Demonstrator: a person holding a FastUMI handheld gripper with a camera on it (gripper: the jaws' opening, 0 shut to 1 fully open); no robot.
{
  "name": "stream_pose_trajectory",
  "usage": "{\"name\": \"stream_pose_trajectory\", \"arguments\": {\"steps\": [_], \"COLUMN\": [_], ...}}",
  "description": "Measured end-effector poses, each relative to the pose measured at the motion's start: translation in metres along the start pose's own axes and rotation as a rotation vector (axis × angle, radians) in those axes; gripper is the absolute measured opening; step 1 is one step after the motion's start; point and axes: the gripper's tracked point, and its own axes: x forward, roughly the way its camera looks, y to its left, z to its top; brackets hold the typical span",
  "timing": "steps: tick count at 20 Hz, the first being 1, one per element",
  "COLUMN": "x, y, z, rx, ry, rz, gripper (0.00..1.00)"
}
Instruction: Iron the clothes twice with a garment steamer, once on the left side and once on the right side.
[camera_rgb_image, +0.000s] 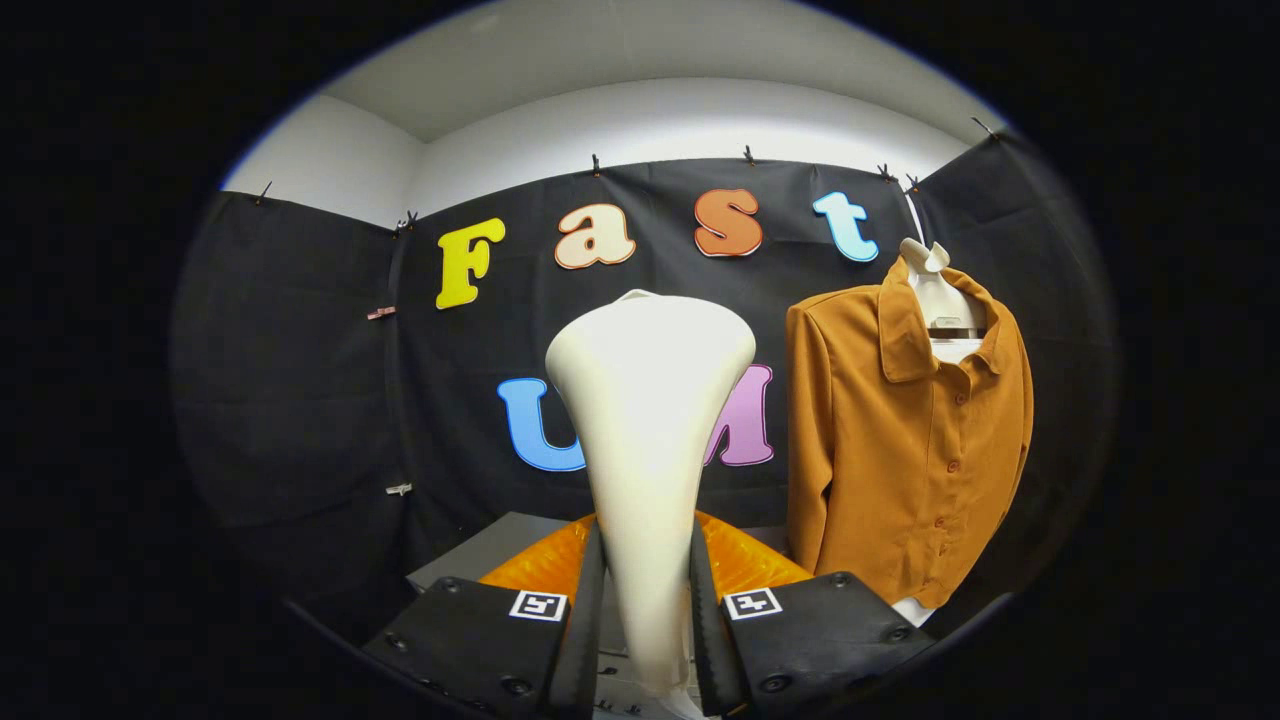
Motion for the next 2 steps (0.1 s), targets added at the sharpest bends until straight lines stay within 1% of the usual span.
{"name": "stream_pose_trajectory", "arguments": {"steps": [2], "x": [-0.0025], "y": [0.0001], "z": [-0.0007], "rx": [-0.002], "ry": [-0.002], "rz": [0.002], "gripper": [0.43]}}
